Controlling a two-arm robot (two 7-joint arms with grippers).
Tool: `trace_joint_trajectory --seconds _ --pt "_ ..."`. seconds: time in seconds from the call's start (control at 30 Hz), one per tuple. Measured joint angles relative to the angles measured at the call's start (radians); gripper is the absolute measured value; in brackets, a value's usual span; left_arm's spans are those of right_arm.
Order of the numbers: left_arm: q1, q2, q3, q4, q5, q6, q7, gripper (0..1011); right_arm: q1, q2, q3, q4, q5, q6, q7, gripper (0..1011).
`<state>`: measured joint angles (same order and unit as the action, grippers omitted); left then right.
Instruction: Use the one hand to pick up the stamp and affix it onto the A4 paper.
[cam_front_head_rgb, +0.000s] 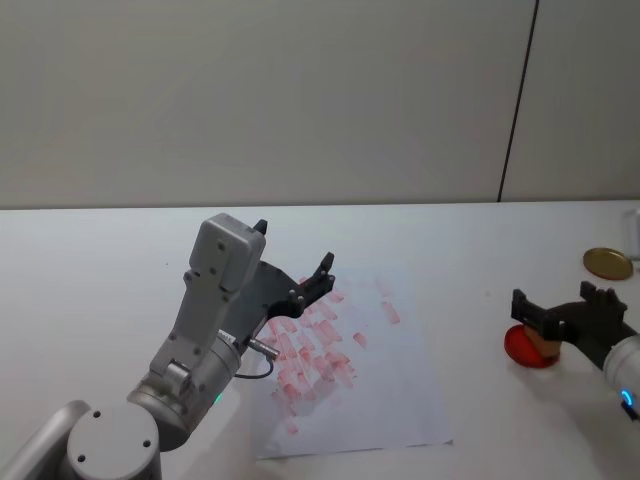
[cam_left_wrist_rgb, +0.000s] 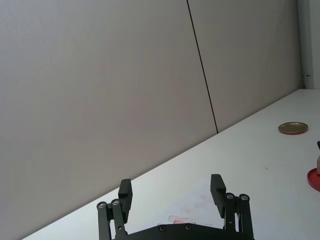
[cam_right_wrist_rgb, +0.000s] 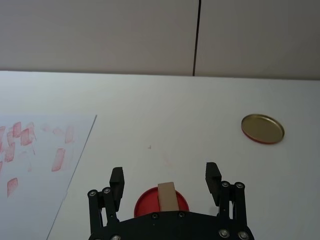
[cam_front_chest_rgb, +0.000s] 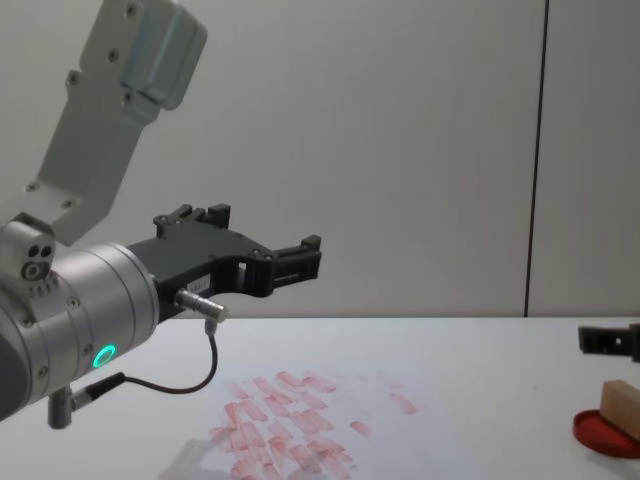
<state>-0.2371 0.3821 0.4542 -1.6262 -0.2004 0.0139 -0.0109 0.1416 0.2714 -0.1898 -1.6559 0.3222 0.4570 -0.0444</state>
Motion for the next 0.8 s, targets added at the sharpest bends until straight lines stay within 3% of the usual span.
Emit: trace_joint_trajectory --seconds 0.4,0.8 --pt "0.0 0.0 0.0 0.0 0.0 0.0 0.0 993 0.048 -0.009 0.01 0.06 0.018 0.097 0.041 963" --pt "0.0 0.0 0.0 0.0 0.0 0.0 0.0 993 0.066 -0.012 0.012 0.087 0.002 0.155 0.048 621"
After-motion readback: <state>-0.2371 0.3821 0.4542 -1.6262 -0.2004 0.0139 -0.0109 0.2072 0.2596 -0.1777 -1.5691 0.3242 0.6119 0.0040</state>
